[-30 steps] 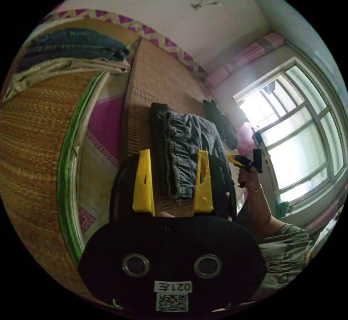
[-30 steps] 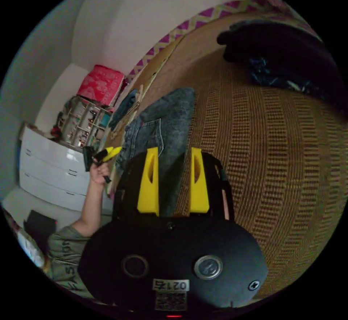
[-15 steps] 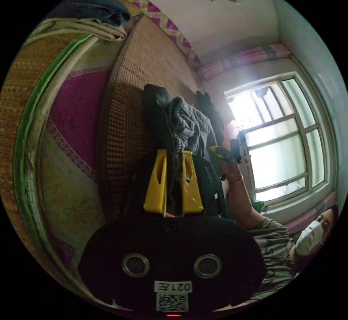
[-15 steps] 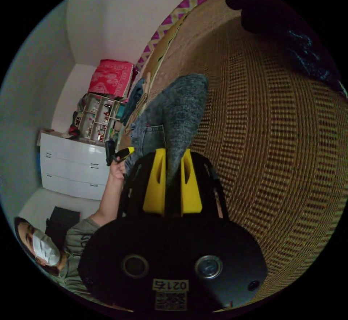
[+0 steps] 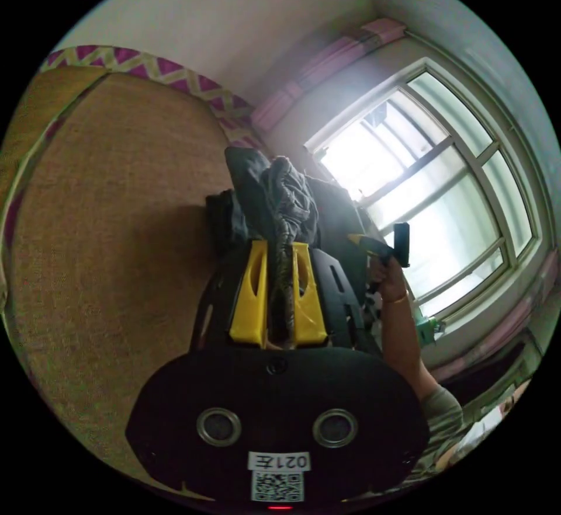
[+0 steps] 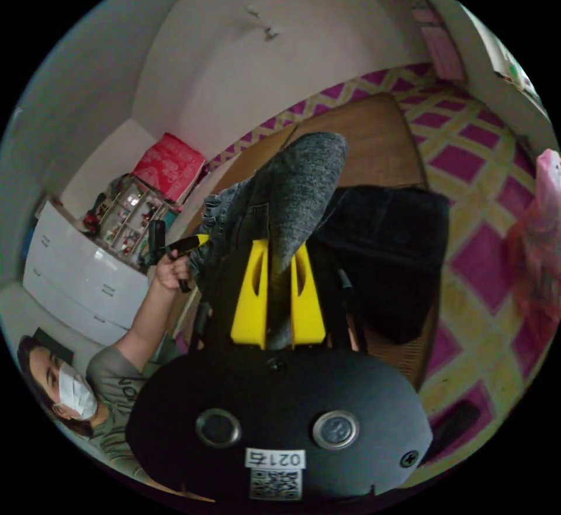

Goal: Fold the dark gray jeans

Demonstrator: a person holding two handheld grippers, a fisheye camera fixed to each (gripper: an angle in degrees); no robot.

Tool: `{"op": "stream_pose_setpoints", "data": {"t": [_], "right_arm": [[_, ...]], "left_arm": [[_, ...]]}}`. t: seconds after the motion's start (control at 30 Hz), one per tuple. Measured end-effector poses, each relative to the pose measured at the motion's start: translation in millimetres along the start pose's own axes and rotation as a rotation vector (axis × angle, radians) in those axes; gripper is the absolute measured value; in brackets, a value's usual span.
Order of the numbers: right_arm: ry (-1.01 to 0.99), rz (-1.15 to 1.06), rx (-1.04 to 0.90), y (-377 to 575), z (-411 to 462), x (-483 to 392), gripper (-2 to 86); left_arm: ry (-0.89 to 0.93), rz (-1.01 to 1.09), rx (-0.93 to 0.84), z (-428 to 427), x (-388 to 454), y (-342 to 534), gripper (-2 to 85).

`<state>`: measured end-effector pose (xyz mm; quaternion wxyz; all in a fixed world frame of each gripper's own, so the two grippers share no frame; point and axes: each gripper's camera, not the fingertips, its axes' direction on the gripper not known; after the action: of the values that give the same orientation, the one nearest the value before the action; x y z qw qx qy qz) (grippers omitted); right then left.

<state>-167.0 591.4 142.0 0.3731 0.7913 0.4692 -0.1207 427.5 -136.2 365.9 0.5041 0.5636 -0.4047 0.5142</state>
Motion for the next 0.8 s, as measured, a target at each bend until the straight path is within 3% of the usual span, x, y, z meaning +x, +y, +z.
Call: {"op": "stream_pose_setpoints", "data": {"t": [0.1,0.2,0.27,0.33,0.5,0.7,0.8], "right_arm": [[0.061,0.081,0.003,-27,5,54,7.6],[0.287,0.199,-0.028,-23,50,115,10.2],[0.454,0.203,-0.115,0,98,142,10.6],[0.524,0.138,-0.043,27,117,136,9.8],[0.607,-0.142,0.083,108,177,57,9.5],[0.426,-0.605,0.067,225,304,-99,6.2],[0.358,-0.853,0.101,291,387,-181,6.4]], "left_arm": [[-0.097,-0.001,0.014,51,7,-35,5.8],[-0.299,0.025,0.035,74,3,-32,0.8],[-0.326,0.096,0.022,72,1,-11,-0.4],[-0.309,0.175,0.032,58,5,13,-0.7],[-0.375,0.207,0.044,0,19,87,-0.9],[-0.524,0.254,0.229,-123,41,196,-1.0],[-0.659,0.142,0.243,-187,31,242,-1.0]]}}
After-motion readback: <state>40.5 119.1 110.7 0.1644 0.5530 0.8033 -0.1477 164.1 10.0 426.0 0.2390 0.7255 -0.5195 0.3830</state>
